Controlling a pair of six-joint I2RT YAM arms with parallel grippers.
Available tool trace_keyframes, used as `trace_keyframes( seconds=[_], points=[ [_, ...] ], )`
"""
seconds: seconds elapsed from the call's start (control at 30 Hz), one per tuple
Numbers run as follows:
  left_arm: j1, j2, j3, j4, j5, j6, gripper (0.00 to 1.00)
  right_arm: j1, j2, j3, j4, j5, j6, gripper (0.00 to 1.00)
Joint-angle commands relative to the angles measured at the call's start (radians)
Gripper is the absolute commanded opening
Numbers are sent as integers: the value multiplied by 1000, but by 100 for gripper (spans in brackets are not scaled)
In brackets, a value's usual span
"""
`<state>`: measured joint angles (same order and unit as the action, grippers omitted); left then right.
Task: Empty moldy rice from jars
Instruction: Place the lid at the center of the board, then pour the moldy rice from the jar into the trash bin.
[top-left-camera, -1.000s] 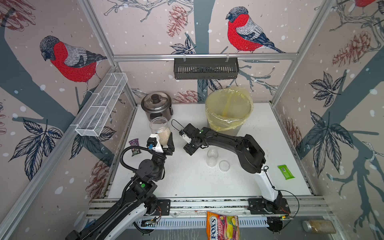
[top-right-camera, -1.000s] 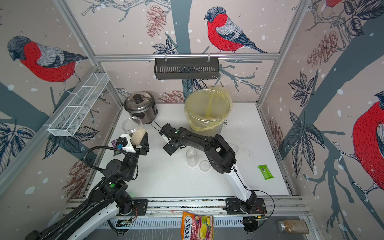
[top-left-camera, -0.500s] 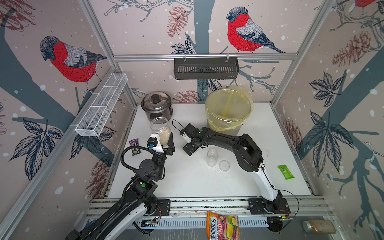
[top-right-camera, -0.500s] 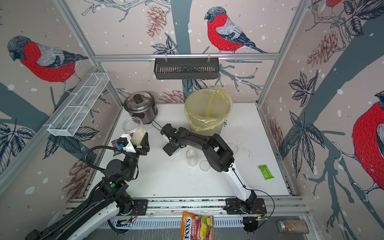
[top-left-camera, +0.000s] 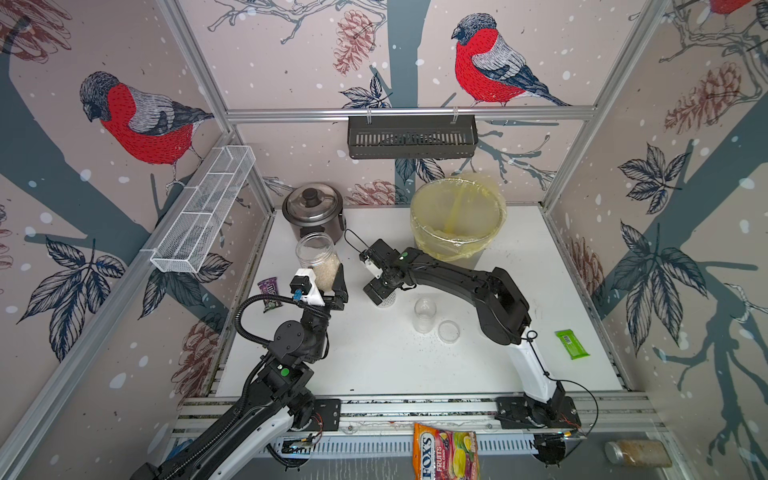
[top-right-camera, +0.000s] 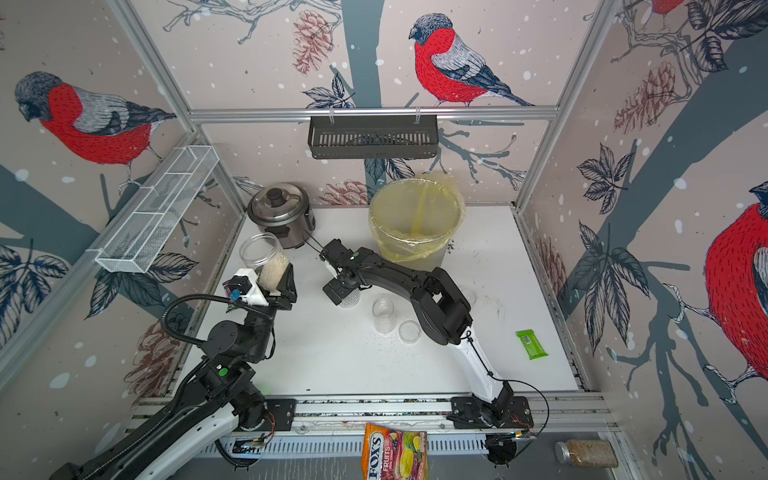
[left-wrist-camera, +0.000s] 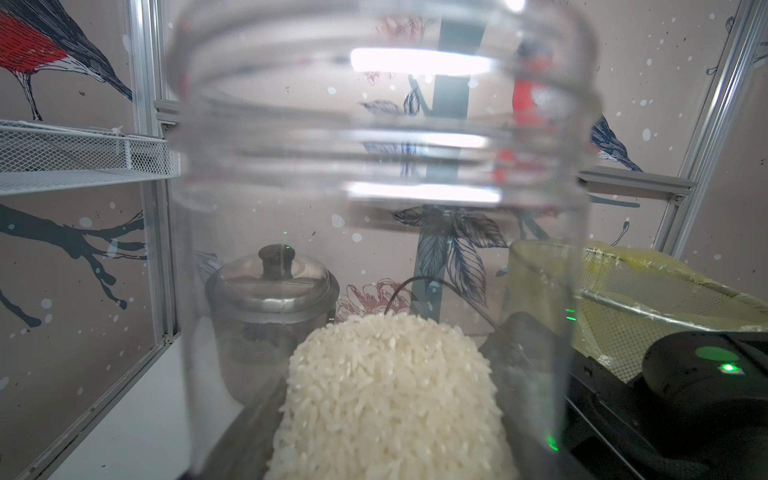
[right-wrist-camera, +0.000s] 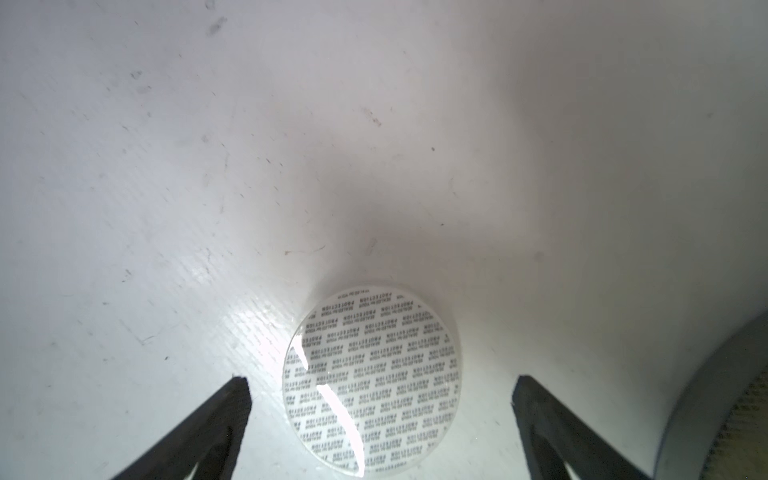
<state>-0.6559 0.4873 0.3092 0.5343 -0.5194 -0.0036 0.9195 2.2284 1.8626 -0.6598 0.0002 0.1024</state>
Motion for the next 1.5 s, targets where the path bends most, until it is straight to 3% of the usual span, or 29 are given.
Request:
trace_keyframes(
  seconds=[0.0,0.17,0.53,0.8,1.1,1.47],
  points=[
    [1,-5,14,53,7,-15,33,-6,-26,17,-38,-31,13,100],
    [1,1,32,57,12,-6,33,-16,-58,98,-134,-64,47,100],
    [1,43,88,30,58,40,33,20,-342,47,-137,82,149,100],
    [1,179,166,24,222,128,32,16,-625,-82,-56,163,230,99],
    [-1,324,269,21,365,143,31,-51,-891,-231,7,128,301,96],
    [-19,496,462,-104,509,262,31,-112,-1026,-328,59,98,372,95]
  ],
)
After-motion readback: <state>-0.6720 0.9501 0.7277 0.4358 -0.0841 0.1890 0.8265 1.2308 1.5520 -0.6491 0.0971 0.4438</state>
